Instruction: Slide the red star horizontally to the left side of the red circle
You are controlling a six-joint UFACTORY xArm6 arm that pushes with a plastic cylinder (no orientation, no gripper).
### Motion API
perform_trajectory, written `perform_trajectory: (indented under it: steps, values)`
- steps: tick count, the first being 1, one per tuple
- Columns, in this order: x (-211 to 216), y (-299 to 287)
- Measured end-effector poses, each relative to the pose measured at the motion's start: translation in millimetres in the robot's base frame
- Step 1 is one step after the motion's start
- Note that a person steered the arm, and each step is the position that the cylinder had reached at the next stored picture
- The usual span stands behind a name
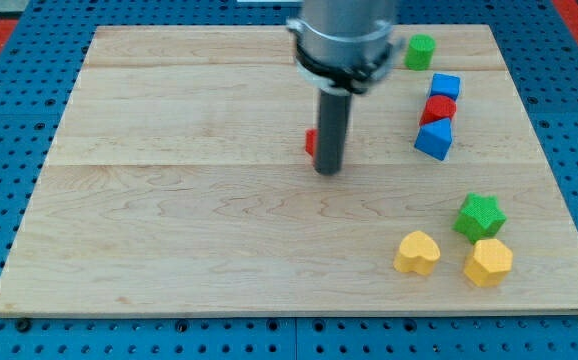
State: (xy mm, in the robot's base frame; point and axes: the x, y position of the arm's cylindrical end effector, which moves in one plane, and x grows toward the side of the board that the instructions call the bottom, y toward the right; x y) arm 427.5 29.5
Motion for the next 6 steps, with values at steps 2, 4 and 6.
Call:
perform_trajectory:
  steps: [2,4,6]
  values:
    - [-85.8,54.8]
    - [-118.9,-61.9]
    - [-90.6,23.6]
